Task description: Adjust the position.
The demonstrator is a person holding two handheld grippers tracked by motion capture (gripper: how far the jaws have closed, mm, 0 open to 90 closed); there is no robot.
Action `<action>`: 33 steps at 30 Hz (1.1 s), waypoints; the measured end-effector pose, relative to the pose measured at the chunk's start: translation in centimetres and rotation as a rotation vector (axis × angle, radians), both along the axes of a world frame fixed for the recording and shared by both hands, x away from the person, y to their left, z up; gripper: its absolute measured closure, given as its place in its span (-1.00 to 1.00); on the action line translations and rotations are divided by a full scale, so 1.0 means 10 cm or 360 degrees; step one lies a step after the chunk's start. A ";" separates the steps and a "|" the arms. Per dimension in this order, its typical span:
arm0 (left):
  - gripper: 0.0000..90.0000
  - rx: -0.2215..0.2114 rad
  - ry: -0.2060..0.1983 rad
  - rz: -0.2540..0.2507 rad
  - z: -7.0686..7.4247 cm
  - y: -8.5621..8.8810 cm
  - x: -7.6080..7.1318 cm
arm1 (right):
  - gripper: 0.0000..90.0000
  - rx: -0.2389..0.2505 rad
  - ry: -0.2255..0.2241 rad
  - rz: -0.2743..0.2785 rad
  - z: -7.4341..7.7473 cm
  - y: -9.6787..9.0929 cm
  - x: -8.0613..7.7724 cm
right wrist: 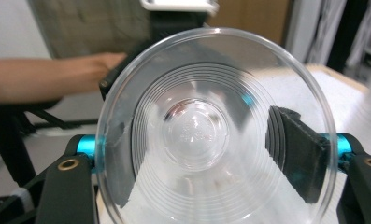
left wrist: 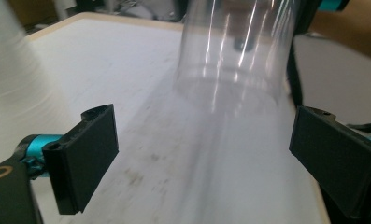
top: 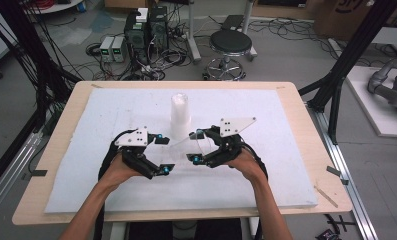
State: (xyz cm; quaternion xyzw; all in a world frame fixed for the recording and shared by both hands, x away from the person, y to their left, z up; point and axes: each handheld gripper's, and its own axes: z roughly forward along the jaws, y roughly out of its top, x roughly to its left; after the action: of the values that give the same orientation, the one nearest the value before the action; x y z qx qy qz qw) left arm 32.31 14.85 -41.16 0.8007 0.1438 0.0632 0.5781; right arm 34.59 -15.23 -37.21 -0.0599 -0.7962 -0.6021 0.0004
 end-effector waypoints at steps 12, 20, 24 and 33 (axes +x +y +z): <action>-0.81 0.0027 0.0030 0.0457 -0.30 0.55 -0.26 | -0.33 -0.0457 0.0101 -0.0291 0.12 -0.11 0.15; -0.80 -0.0005 0.0015 0.0684 -0.48 0.77 -0.36 | -0.31 -0.0740 0.0126 -0.0397 0.21 -0.04 0.23; -0.81 -0.0048 0.0023 0.0726 -0.52 0.84 -0.37 | -0.31 -0.0849 0.0119 -0.0432 0.22 0.01 0.25; -0.81 -0.0112 0.0051 0.0733 -0.59 0.89 -0.36 | -0.31 -0.0893 0.0140 -0.0435 0.21 0.05 0.26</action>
State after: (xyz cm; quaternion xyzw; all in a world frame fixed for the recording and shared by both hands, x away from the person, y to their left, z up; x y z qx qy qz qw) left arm 28.73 23.76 -47.03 0.7270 0.3342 0.1757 0.5735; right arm 37.16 -14.76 -35.14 -0.1901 -0.9151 -0.3501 -0.0627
